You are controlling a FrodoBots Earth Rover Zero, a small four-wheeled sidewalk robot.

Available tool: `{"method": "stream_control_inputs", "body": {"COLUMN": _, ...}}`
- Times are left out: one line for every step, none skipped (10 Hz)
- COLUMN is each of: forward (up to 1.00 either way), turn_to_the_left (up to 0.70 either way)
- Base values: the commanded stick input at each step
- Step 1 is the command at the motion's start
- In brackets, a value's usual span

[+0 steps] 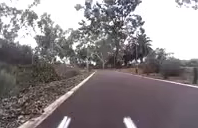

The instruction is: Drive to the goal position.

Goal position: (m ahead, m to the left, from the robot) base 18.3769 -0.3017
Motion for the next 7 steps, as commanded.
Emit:
{"method": "stream_control_inputs", "body": {"forward": 0.6, "turn_to_the_left": 0.0}}
{"method": "stream_control_inputs", "body": {"forward": 0.6, "turn_to_the_left": 0.0}}
{"method": "stream_control_inputs", "body": {"forward": 0.6, "turn_to_the_left": 0.0}}
{"method": "stream_control_inputs", "body": {"forward": 0.6, "turn_to_the_left": 0.0}}
{"method": "stream_control_inputs", "body": {"forward": 0.6, "turn_to_the_left": 0.0}}
{"method": "stream_control_inputs", "body": {"forward": 0.6, "turn_to_the_left": 0.0}}
{"method": "stream_control_inputs", "body": {"forward": 0.6, "turn_to_the_left": 0.0}}
